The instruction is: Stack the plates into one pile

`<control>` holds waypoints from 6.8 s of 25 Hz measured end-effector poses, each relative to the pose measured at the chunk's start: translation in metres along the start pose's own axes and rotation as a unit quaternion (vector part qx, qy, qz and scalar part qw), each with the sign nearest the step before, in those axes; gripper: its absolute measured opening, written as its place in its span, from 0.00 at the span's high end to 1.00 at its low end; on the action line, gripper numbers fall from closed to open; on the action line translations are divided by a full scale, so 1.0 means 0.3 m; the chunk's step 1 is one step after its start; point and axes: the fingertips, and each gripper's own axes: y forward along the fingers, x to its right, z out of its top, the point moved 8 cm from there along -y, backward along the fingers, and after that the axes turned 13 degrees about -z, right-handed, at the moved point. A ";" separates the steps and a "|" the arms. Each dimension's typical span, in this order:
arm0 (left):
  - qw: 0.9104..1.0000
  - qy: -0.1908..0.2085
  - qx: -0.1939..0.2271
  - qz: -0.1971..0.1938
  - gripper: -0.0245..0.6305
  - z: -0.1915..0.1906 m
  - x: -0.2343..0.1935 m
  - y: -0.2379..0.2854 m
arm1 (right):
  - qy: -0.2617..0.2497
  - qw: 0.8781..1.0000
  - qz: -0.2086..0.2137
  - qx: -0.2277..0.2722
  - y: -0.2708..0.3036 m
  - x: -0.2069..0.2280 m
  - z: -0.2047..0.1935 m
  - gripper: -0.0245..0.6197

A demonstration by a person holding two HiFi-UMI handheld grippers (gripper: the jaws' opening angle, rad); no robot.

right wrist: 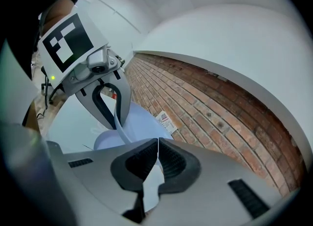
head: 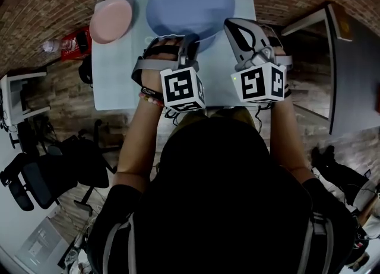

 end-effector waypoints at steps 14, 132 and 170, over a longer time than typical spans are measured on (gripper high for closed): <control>0.999 0.016 0.012 -0.028 0.90 -0.144 0.058 0.022 | -0.012 1.000 0.001 -0.027 0.023 -0.112 0.086 0.90; 0.977 -0.170 0.117 0.059 0.82 -0.025 0.043 -0.147 | 0.039 0.999 0.005 -0.004 -0.115 -0.063 -0.016 0.90; 0.979 -0.186 0.063 0.058 0.93 0.155 0.173 -0.054 | 0.045 0.997 0.036 0.057 -0.236 0.034 -0.170 0.90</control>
